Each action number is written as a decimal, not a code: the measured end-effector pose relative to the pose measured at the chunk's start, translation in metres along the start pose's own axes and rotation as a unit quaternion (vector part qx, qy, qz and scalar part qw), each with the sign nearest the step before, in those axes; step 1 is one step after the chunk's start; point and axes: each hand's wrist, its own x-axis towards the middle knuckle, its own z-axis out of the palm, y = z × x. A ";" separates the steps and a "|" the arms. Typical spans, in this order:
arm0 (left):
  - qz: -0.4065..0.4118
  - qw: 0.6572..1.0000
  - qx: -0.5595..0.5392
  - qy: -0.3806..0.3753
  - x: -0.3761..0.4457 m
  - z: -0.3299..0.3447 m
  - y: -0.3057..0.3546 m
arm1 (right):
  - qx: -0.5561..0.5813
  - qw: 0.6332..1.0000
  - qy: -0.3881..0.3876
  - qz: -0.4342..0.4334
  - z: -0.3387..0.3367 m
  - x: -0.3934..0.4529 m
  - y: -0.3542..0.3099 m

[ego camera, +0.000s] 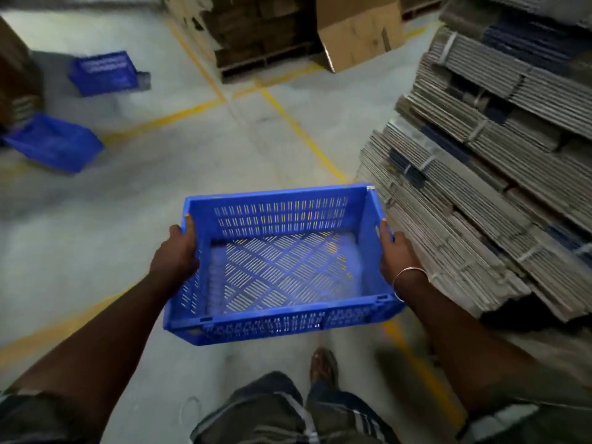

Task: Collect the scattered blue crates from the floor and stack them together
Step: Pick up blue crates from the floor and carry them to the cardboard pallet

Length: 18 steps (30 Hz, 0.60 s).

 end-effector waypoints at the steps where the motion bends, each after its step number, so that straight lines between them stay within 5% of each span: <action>1: -0.011 1.000 -0.004 0.002 0.014 -0.006 -0.003 | 0.012 1.000 0.005 -0.008 -0.007 0.021 -0.007; 18: -0.045 0.999 -0.028 0.001 0.332 -0.067 -0.112 | -0.001 0.997 0.017 -0.080 -0.057 0.362 -0.194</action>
